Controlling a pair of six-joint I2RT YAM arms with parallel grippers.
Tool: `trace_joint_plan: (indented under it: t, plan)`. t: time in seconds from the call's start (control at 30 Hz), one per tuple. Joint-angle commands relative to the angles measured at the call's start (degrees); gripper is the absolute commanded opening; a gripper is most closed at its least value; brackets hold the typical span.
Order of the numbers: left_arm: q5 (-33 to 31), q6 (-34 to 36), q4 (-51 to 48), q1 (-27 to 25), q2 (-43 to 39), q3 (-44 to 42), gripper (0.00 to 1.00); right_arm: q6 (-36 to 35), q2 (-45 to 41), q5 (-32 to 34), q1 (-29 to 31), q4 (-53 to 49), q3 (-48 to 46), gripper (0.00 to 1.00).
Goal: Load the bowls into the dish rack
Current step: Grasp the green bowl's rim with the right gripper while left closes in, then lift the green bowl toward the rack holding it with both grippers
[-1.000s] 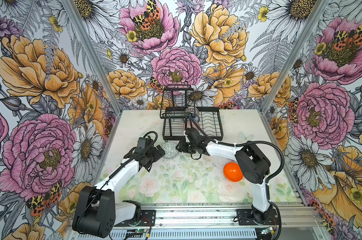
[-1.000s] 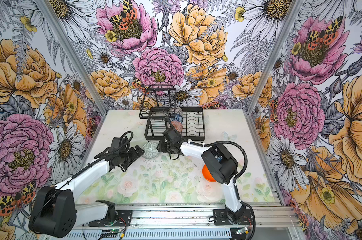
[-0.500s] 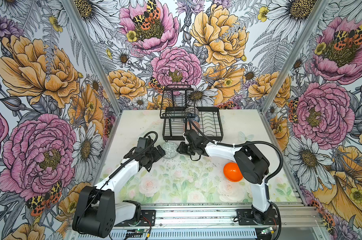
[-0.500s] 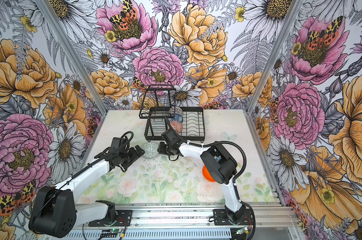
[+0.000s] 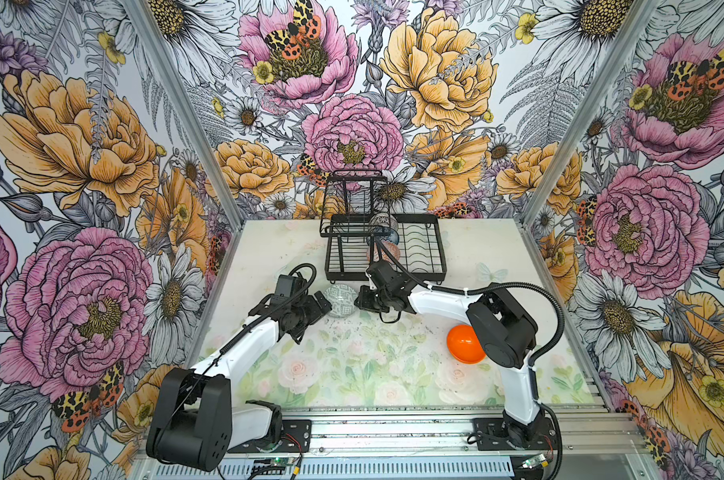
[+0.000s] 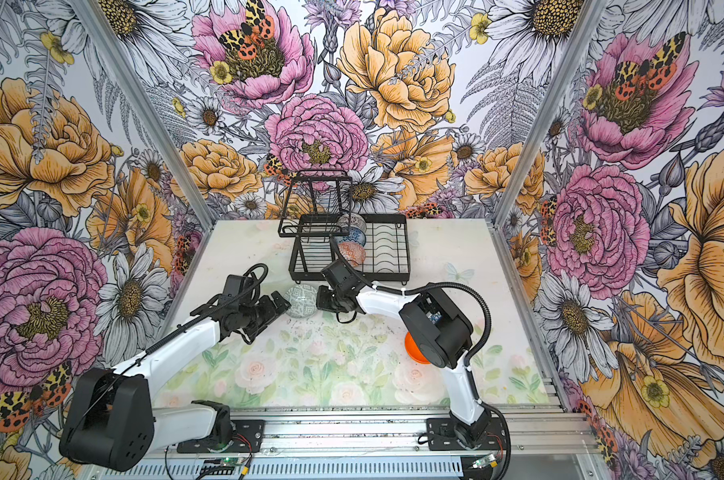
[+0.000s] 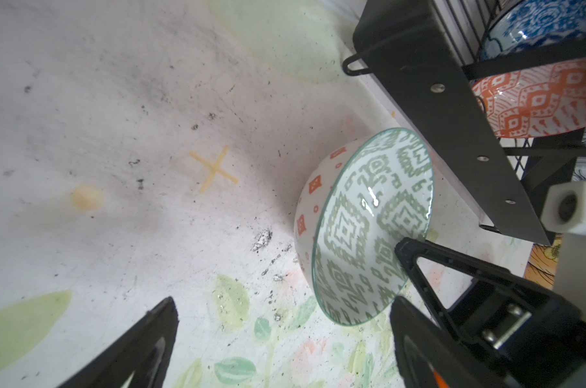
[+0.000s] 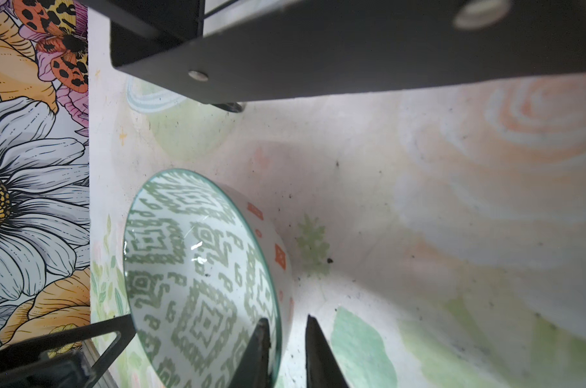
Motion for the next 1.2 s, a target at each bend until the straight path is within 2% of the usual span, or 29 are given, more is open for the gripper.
trace_joint_plan:
  t: [0.0,0.13,0.43,0.67,0.9,1.17]
  plan:
    - [0.6,-1.1,0.0,0.7,0.5,0.4,0.99,-0.9,1.9,-0.2,0.3,-2.0,2.3,0.18]
    - [0.5,-1.4,0.0,0.7,0.4,0.4,0.99,-1.4,2.3,-0.5,0.4,-2.7,3.2,0.15]
    - [0.4,-2.2,0.1,0.7,-0.1,0.4,0.99,-2.0,0.9,0.8,0.2,-3.7,2.4,0.00]
    - [1.0,-3.0,1.0,-0.2,-0.6,1.3,0.99,-2.8,-4.8,3.9,-0.2,-4.0,-2.6,0.00]
    - [-1.4,-2.6,1.8,-5.2,-2.2,4.1,0.99,-4.4,-12.2,5.6,-2.0,-5.4,-7.1,0.00]
    - [-5.7,-4.5,2.5,-14.9,3.2,10.3,0.99,-8.9,-18.7,6.4,-4.9,-9.5,-8.1,0.00]
